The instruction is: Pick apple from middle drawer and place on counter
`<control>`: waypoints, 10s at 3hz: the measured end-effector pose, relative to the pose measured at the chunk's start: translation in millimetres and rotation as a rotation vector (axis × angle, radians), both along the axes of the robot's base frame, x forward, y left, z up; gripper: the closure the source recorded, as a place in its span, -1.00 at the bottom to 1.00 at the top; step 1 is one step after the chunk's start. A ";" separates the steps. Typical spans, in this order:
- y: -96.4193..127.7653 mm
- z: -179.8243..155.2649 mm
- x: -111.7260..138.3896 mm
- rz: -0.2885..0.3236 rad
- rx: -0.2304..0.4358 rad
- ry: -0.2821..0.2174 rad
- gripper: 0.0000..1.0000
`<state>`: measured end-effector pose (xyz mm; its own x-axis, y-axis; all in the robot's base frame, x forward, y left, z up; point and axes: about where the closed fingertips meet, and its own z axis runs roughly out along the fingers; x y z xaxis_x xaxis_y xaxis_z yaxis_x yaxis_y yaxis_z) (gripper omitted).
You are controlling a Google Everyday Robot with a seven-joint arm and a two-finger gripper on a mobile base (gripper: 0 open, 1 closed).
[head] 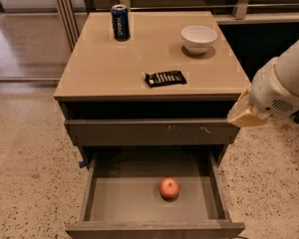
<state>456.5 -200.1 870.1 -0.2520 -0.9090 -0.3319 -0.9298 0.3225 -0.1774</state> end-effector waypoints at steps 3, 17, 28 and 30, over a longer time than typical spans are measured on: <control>15.9 -112.0 4.4 -0.019 0.110 0.107 1.00; 115.1 -486.1 67.4 0.149 0.482 -0.027 -0.82; 160.8 -83.0 25.2 0.331 0.623 -0.065 1.00; 179.9 -45.4 31.6 0.386 0.609 -0.127 1.00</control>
Offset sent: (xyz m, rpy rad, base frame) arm 0.0028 0.0131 -0.0838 0.0868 0.0859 -0.0138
